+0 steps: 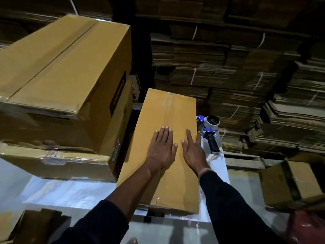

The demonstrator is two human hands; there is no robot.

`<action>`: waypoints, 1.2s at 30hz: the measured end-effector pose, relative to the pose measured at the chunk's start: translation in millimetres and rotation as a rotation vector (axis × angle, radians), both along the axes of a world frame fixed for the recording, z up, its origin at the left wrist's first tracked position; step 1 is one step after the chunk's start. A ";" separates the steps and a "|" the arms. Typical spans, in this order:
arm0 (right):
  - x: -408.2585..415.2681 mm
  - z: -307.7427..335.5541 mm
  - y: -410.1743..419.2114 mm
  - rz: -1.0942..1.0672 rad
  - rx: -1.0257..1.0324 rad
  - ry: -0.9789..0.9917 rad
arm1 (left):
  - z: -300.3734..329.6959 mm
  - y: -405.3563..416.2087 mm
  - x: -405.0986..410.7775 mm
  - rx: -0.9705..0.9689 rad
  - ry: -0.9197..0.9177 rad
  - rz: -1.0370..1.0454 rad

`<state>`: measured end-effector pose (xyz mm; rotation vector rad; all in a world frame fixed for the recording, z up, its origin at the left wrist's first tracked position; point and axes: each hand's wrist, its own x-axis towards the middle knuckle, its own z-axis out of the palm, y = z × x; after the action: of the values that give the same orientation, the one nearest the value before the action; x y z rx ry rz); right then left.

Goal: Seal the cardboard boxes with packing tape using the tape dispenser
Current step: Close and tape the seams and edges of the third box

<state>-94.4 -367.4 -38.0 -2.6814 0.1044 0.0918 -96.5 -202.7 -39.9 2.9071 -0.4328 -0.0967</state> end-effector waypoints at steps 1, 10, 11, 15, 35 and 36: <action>-14.0 0.0 0.5 0.008 0.001 -0.013 | 0.0 2.4 0.8 -0.002 0.009 -0.014; -120.3 1.9 7.6 0.006 0.126 -0.045 | -1.6 60.0 -38.5 0.032 -0.031 -0.178; -127.7 3.4 8.2 0.002 0.151 -0.039 | -2.7 67.6 -45.9 0.033 -0.039 -0.176; -143.6 9.1 11.3 -0.001 0.206 -0.021 | -6.1 90.6 -73.0 -0.006 -0.066 -0.137; -122.2 -9.1 51.0 -0.007 0.251 -0.199 | -8.8 125.9 -93.1 -0.069 -0.239 -0.085; -116.8 -8.6 53.4 -0.009 0.261 -0.189 | -6.5 125.6 -88.0 -0.055 -0.253 -0.097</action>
<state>-211.2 -314.0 -46.7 -2.4146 0.0417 -0.1418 -184.5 -77.1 -46.4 2.8524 -0.6066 0.2680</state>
